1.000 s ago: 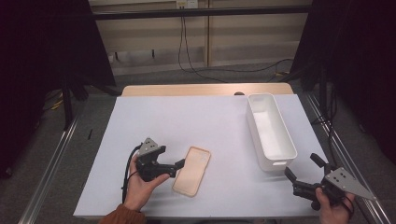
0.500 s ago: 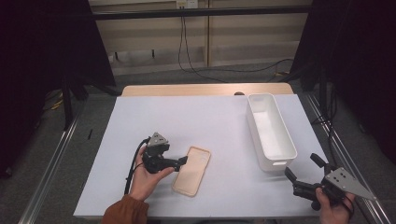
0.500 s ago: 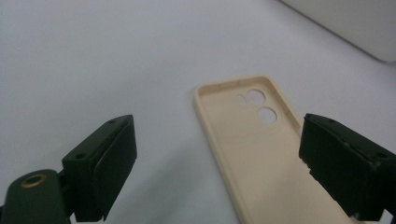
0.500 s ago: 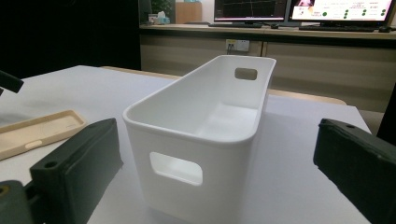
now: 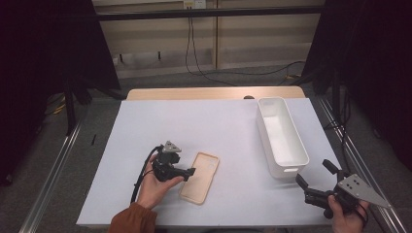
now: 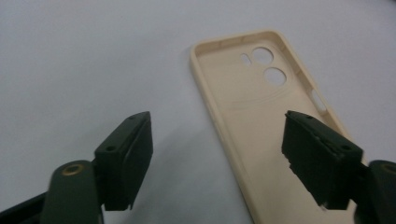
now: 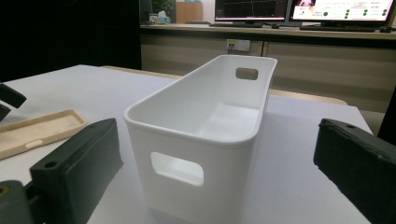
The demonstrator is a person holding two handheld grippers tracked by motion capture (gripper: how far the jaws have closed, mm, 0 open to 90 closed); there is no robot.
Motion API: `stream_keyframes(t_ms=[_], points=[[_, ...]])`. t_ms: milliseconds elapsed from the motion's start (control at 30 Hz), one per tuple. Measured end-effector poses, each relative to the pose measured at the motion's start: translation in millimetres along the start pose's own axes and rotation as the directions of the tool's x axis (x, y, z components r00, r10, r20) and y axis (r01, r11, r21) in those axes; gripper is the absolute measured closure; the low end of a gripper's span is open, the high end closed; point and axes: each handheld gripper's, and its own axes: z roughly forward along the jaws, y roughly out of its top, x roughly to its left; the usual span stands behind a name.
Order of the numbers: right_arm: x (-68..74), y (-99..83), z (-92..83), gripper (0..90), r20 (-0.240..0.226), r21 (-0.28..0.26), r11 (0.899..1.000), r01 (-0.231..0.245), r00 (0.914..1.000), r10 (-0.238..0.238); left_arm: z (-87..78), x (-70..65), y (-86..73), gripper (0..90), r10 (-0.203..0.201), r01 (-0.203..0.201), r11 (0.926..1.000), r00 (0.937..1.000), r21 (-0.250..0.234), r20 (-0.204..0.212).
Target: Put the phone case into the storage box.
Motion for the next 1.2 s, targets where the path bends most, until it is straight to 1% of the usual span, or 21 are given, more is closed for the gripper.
stream_keyframes(t_ms=[100, 133, 167, 267, 300, 367, 400, 467, 500, 533, 633, 667, 733, 800, 900, 1000, 1200], points=[[0.1, 0.0, 0.1, 0.3, -0.001, 0.000, 1.000, 0.000, 1.0000, 0.000, 2.1, -0.8, 1.0, 31.0, 0.001, -0.001, 0.9995, 1.0000, 0.032, -0.003], [0.1, 0.0, 0.2, 0.3, -0.001, 0.001, 1.000, 0.001, 1.0000, -0.001, 2.1, -0.8, 1.0, 32.8, 0.001, -0.001, 0.9995, 1.0000, 0.032, -0.003], [0.1, 0.0, 0.3, 0.3, -0.001, 0.001, 1.000, 0.000, 1.0000, 0.000, 3.7, -1.2, 1.4, 33.6, 0.001, -0.001, 0.9988, 1.0000, 0.049, 0.004], [0.0, 0.0, 0.2, 0.3, -0.002, 0.001, 1.000, 0.000, 1.0000, 0.000, 5.7, -2.2, 1.2, 36.7, 0.005, -0.006, 0.9978, 0.9999, 0.066, 0.013], [-0.1, -0.1, 0.2, 0.3, -0.002, 0.001, 1.000, 0.001, 1.0000, -0.001, 5.8, -2.7, 1.3, 39.4, 0.002, -0.002, 0.9978, 1.0000, 0.066, 0.009], [-0.1, -0.1, 0.3, 0.3, -0.002, 0.001, 1.000, 0.000, 1.0000, 0.000, 6.0, -3.2, 1.8, 40.8, -0.005, 0.004, 0.9976, 0.9999, 0.069, 0.014], [-0.1, -0.1, 0.3, 0.3, -0.002, 0.001, 1.000, 0.000, 1.0000, 0.000, 5.8, -3.0, 1.8, 42.3, -0.001, -0.001, 0.9971, 0.9997, 0.077, 0.023], [0.0, -0.1, 0.2, 0.3, -0.002, 0.001, 1.000, 0.001, 1.0000, -0.001, 7.1, -3.5, 1.2, 46.8, 0.000, -0.002, 0.9955, 0.9997, 0.095, 0.026], [-0.1, -0.1, 0.2, 0.3, -0.002, 0.000, 1.000, 0.000, 1.0000, 0.000, 7.9, -3.8, 0.8, 48.0, 0.007, -0.010, 0.9943, 0.9996, 0.106, 0.026], [-0.1, -0.1, 0.1, 0.3, -0.002, 0.001, 1.000, -0.001, 1.0000, 0.001, 8.8, -4.4, 0.4, 50.3, 0.014, -0.016, 0.9939, 0.9997, 0.109, 0.018], [-0.1, -0.1, 0.1, 0.3, -0.002, 0.001, 1.000, 0.001, 1.0000, -0.001, 8.6, -4.7, 0.5, 52.8, 0.006, -0.006, 0.9941, 1.0000, 0.109, 0.007], [-0.1, -0.1, 0.1, 0.3, -0.002, 0.001, 1.000, 0.000, 1.0000, 0.000, 8.5, -4.4, 0.5, 54.5, 0.013, -0.014, 0.9938, 0.9999, 0.110, 0.005], [0.0, 0.0, 0.0, 0.3, -0.002, 0.000, 1.000, 0.000, 1.0000, 0.000, 8.8, -4.9, 0.1, 55.3, 0.010, -0.010, 0.9942, 0.9999, 0.108, -0.002], [-0.1, -0.1, 0.0, 0.3, -0.002, 0.001, 1.000, 0.000, 1.0000, 0.000, 9.1, -5.8, 0.4, 58.4, 0.027, -0.025, 0.9930, 0.9995, 0.115, -0.014], [0.0, -0.1, 0.0, 0.3, -0.002, 0.001, 1.000, 0.001, 1.0000, -0.001, 9.1, -5.6, 0.3, 60.1, 0.009, -0.007, 0.9935, 0.9997, 0.113, -0.023], [0.1, -0.1, 0.1, 0.3, -0.003, 0.001, 1.000, 0.001, 1.0000, -0.001, 9.2, -5.4, 0.9, 61.7, 0.003, 0.000, 0.9933, 0.9996, 0.116, -0.029], [0.4, 0.0, 0.5, 0.3, -0.005, 0.002, 1.000, 0.002, 1.0000, -0.002, 9.5, -4.6, 1.4, 64.0, -0.015, 0.018, 0.9927, 0.9995, 0.119, -0.028]])
